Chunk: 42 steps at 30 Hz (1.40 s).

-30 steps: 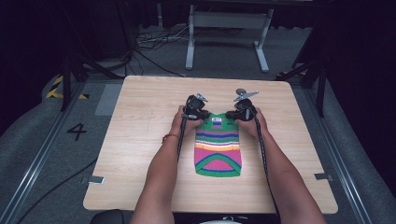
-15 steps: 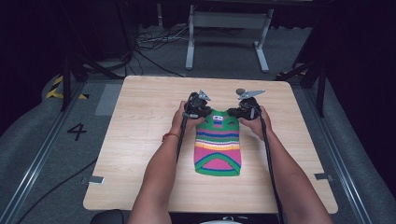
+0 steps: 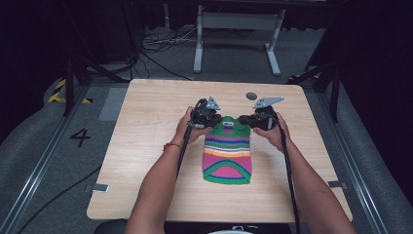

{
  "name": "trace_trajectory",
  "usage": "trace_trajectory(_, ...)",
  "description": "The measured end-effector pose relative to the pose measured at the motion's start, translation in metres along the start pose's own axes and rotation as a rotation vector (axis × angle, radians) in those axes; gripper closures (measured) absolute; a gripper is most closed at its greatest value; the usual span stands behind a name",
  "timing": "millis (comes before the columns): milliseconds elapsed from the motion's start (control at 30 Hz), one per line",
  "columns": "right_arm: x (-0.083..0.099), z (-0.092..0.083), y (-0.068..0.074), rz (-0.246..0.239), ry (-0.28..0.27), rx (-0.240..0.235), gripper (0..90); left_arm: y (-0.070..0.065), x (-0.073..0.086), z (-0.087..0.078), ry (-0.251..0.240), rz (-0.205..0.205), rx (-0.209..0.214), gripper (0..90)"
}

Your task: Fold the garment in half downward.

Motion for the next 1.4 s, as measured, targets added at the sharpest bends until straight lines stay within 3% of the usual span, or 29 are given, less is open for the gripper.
trace_trajectory(333, 0.004, -0.02, 0.016, -0.035, -0.019, -0.04, 84.1, -0.013, 0.01, -0.021, -0.052, 0.021, 0.033, 81.8)
trace_trajectory(600, 0.012, -0.031, 0.039, -0.085, -0.018, -0.088, 84.1, -0.032, 0.015, -0.038, -0.046, 0.098, 0.067, 82.1)
trace_trajectory(1067, 0.036, -0.04, 0.079, -0.135, 0.007, -0.182, 84.3, -0.072, 0.039, -0.052, -0.02, 0.182, 0.122, 82.4)
trace_trajectory(1267, 0.044, -0.043, 0.094, -0.158, 0.021, -0.219, 84.3, -0.087, 0.048, -0.059, -0.015, 0.199, 0.15, 82.4)
trace_trajectory(1400, 0.05, -0.045, 0.102, -0.169, 0.041, -0.236, 84.3, -0.096, 0.053, -0.06, 0.017, 0.243, 0.16, 82.4)
Point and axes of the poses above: each handheld gripper's, and its own axes: z roughly forward along the jaws, x roughly out of its underside, y roughly to its left, the point moved 5 cm from there along z, roughly forward along the jaws, and after that the axes turned 3 degrees about -x, right-handed, at the moved point
